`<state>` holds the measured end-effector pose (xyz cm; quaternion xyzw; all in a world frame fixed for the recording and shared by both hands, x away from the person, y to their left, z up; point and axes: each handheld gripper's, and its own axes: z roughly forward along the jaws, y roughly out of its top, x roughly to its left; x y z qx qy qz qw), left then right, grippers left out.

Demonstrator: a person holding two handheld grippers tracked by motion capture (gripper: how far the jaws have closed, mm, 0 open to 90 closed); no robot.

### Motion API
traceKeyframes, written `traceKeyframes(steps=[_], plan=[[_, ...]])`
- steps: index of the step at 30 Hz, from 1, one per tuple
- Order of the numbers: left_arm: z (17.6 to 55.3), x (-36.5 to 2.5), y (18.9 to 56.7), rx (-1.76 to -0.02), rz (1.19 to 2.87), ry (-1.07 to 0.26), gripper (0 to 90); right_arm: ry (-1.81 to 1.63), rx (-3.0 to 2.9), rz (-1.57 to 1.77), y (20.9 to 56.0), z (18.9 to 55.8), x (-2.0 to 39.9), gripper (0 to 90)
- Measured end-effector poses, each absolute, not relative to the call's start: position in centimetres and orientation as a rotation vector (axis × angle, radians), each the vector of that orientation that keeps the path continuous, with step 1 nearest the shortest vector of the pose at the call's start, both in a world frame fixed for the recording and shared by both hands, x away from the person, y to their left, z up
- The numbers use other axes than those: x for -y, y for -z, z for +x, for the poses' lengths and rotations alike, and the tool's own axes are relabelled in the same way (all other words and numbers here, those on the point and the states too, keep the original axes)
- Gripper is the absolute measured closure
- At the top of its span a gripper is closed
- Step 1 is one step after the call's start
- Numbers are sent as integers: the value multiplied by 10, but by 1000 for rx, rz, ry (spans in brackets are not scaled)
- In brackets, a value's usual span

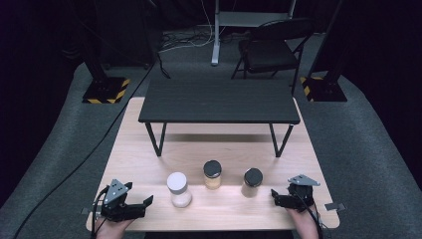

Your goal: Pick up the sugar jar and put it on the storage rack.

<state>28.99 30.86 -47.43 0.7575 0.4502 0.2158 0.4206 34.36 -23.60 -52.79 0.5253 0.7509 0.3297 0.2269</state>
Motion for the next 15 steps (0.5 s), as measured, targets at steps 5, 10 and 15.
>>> traceKeyframes(steps=[5, 10, 15], plan=[[288, -305, 470, -1104, 1895, -533, 81, -908, -2069, 1448, 528, 344, 236, 78], [285, -301, 466, -1077, 1897, -524, 81, -907, -2069, 1449, 528, 344, 236, 77], [283, -296, 463, -1052, 1896, -513, 81, -907, -2069, 1448, 528, 344, 236, 77]])
